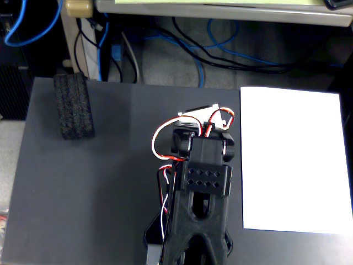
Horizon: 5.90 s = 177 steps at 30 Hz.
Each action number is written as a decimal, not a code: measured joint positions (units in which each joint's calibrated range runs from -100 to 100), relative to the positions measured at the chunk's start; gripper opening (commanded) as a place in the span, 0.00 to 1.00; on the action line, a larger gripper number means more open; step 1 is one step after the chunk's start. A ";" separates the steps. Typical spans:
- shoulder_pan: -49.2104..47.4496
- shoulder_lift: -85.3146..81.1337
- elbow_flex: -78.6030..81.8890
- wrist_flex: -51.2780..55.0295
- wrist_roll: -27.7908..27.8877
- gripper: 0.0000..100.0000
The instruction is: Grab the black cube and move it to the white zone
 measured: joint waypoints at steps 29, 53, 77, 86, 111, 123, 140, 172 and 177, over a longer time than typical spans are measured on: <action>0.00 0.00 0.00 0.00 0.00 0.01; -21.79 36.87 -84.64 15.66 -4.35 0.02; -46.82 105.53 -105.94 23.79 24.70 0.15; -46.82 112.28 -117.18 27.04 29.43 0.35; -38.40 87.56 -77.15 5.39 27.75 0.35; -40.47 91.97 -72.39 -1.28 26.86 0.35; -40.55 107.95 -71.85 -10.10 25.70 0.01; 11.45 23.30 -61.33 20.62 15.21 0.01; 19.72 23.39 -52.29 11.98 15.00 0.01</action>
